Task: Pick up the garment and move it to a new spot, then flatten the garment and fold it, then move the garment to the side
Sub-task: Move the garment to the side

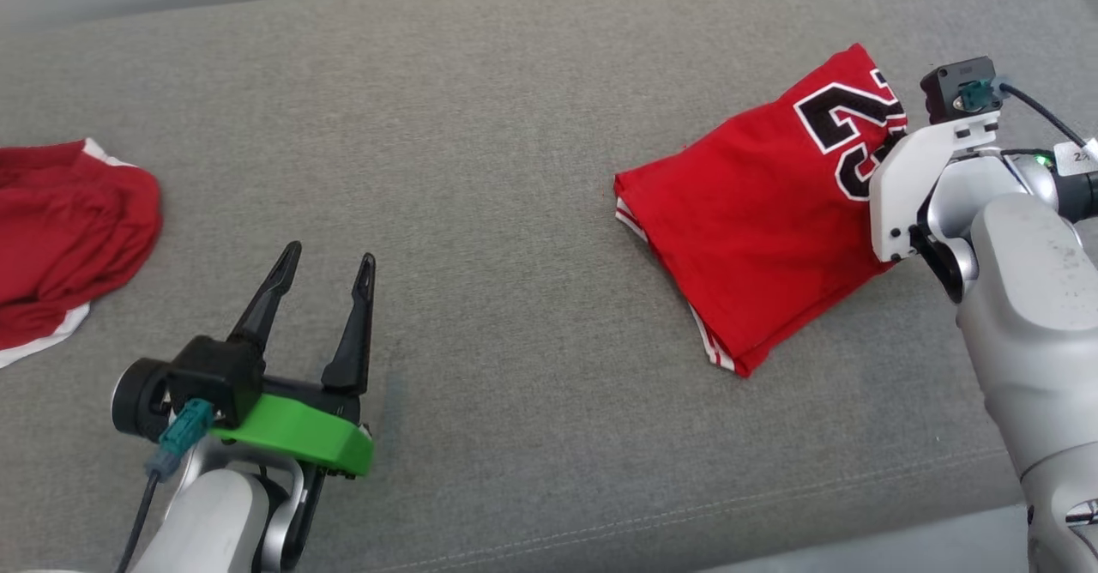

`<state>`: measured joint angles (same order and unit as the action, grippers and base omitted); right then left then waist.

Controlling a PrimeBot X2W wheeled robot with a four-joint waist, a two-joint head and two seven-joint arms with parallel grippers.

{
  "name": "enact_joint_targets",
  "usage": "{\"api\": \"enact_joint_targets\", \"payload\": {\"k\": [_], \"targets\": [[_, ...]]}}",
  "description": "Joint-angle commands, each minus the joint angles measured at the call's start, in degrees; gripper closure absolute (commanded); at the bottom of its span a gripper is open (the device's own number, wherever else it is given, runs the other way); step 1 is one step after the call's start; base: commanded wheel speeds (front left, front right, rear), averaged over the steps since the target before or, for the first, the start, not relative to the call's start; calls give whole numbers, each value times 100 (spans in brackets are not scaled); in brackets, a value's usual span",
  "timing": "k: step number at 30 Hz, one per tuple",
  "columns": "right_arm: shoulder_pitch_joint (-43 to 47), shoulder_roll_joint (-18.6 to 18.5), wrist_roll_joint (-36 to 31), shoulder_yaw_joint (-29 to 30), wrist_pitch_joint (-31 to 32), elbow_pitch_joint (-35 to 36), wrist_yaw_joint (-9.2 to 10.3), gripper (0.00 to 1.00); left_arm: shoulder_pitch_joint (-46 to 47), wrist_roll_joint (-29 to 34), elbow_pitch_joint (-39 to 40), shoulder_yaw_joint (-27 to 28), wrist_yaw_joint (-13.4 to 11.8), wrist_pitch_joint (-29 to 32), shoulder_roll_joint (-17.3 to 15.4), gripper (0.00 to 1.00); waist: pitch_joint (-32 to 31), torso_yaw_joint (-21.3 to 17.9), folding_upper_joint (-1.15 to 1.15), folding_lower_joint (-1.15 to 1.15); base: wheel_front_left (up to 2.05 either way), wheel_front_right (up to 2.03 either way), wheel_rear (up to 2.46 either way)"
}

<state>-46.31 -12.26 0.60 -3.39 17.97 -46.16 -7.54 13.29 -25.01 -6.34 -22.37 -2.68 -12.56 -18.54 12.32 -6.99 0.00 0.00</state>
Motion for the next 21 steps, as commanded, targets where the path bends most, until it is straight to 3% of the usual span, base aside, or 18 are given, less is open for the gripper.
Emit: {"api": "enact_joint_targets", "payload": {"k": [1,11,21], "targets": [[-182,-55,-53,-3,-104,-113,10,100,172,74,38,-21,33,28,-66,0,552,-634,0,0,0,0,0],[-1115,-615,-232,427,-776,-891,10,100,744,394,377,-435,237,399,-149,0,1154,-1036,0,0,0,0,0],[-1579,-1312,-904,1792,-1296,-1383,10,100,1143,659,756,-921,485,736,-115,0,1646,-841,0,0,0,0,0]]}}
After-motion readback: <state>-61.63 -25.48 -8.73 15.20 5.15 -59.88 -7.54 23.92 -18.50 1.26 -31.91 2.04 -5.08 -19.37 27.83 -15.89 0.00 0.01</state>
